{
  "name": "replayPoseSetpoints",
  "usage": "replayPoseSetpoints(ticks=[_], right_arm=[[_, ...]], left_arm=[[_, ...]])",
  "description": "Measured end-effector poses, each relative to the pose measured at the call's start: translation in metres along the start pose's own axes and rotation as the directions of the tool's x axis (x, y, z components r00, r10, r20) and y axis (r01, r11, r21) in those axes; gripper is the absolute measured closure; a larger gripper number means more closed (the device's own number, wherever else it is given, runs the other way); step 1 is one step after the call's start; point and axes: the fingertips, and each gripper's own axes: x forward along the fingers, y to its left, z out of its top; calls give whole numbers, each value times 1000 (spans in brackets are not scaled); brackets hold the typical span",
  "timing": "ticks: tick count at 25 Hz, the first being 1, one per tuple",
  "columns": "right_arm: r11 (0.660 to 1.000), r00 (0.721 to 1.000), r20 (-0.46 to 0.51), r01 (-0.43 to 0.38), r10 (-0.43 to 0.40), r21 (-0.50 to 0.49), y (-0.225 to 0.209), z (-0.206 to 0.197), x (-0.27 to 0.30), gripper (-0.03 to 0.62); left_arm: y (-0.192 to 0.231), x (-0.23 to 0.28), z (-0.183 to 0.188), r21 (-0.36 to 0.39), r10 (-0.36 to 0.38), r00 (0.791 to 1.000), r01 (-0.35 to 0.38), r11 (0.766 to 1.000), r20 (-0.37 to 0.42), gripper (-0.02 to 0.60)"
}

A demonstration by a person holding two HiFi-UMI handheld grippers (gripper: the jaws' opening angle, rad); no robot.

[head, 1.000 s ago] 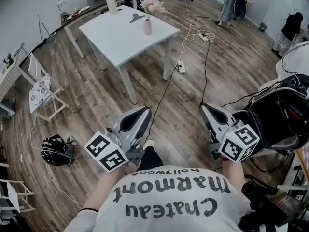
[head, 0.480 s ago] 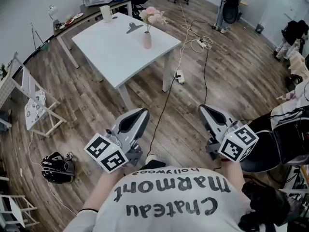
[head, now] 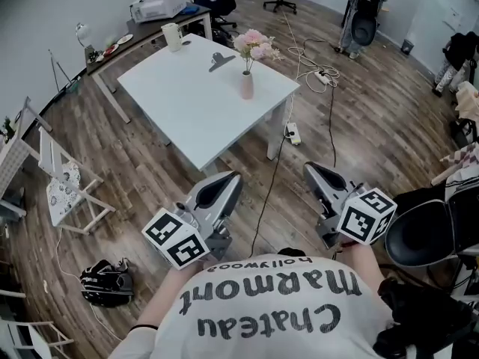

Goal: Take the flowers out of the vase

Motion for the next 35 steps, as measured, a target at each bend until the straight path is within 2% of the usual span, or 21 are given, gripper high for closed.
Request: replayPoseSetpoints(ticks=[4,9,14,21,26,35], right_arm=[[1000,1000,-30,6,-5,8,-10,-2,18,579],[999,1000,-14,14,-13,30,-31,-1,45,579],[999,999,-25,-24,25,21,-57,6,84,579],[994,993,-50,-108,110,35,-95,27,165,579],[990,983,-120,-141,138,-16,-134,33,211,579],[981,973,-129,-184,191,63,-211,49,297,579]], left_arm=[[21,-2,1,21,23,1000,-23,1000,-1,575],[50,1,-6,12,77,997,-77,997,-16,575],[81,14,1,18,117,993,-117,993,16,575],[144,46,15,-1,213,977,-213,977,26,574],[184,78,26,-20,261,965,-260,965,39,574],[259,129,44,-5,366,930,-366,931,38,574]])
